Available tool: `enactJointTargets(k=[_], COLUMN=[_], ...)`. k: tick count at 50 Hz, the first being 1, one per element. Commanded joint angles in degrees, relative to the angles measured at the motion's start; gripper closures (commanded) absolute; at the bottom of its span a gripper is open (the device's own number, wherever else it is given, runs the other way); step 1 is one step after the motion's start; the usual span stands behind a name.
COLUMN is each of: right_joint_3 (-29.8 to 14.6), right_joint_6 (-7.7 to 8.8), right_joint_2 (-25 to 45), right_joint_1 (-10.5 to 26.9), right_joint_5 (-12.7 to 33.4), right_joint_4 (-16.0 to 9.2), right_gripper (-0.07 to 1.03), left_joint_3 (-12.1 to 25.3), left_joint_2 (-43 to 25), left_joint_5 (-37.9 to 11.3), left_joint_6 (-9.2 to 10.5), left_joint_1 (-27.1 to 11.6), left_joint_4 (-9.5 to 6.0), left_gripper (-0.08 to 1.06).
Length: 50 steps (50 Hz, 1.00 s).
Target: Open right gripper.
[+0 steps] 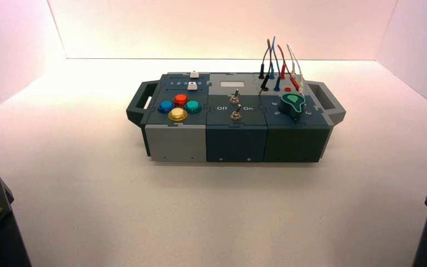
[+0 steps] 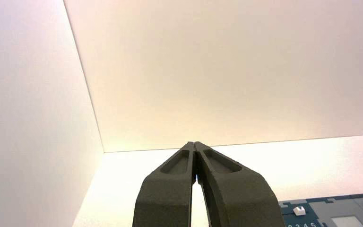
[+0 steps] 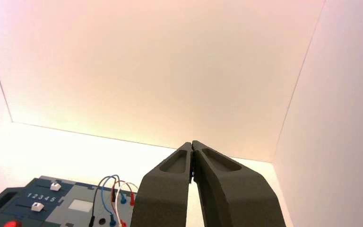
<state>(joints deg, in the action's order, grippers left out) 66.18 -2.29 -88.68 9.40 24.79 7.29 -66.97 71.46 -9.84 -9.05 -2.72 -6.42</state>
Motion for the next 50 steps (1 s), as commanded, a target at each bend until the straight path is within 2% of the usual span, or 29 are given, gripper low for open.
enactJointTargets(k=[1, 24, 31, 33, 35, 36, 39, 40, 43, 45, 50], right_joint_3=[-0.7, -0.53, 0.0, 0.44, 1.14, 1.14, 1.41, 1.49, 1.67, 1.67, 1.58], right_joint_6=[-0.26, -0.26, -0.26, -0.26, -0.26, -0.26, -0.18, -0.18, -0.26, -0.26, -0.26], right_joint_2=[1.05, 1.32, 1.58, 1.76, 2.11, 2.11, 2.81, 2.99, 4.22, 5.27, 7.21], right_joint_1=[-0.18, -0.18, -0.18, -0.18, -0.18, -0.18, -0.18, -0.18, -0.18, -0.18, -0.18], right_joint_5=[-0.44, -0.79, -1.76, -2.72, -4.13, -4.31, -5.27, -5.45, -5.8, -5.8, -5.8], right_joint_4=[-0.35, -0.7, -0.7, -0.7, -0.62, -0.7, -0.62, -0.62, -0.62, -0.7, -1.23], right_gripper=[0.98, 0.97, 0.89, 0.81, 0.61, 0.57, 0.3, 0.25, -0.05, 0.0, -0.03], left_joint_3=[1.14, 1.23, 1.49, 1.49, 1.58, 1.58, 1.49, 1.49, 1.49, 1.41, 1.49], left_joint_2=[-0.79, -1.76, -2.9, -3.08, -3.16, -3.16, -3.16, -3.16, -3.16, -3.25, -3.34], left_joint_5=[0.35, 0.18, 0.18, 0.18, 0.18, 0.09, 0.18, 0.18, 0.18, 0.18, 0.09], left_joint_6=[-0.18, -0.09, -0.09, -0.09, -0.18, -0.09, -0.09, -0.09, -0.09, -0.09, -0.09], left_joint_1=[0.26, 0.18, 0.18, 0.26, 0.26, 0.26, 0.26, 0.26, 0.26, 0.26, 0.26], left_joint_4=[0.0, 0.0, 0.0, 0.0, 0.0, 0.0, 0.0, 0.0, 0.0, -0.09, 0.0], left_gripper=[1.01, 1.01, 1.01, 1.01, 1.01, 1.01, 1.01, 1.01, 1.01, 1.01, 1.01])
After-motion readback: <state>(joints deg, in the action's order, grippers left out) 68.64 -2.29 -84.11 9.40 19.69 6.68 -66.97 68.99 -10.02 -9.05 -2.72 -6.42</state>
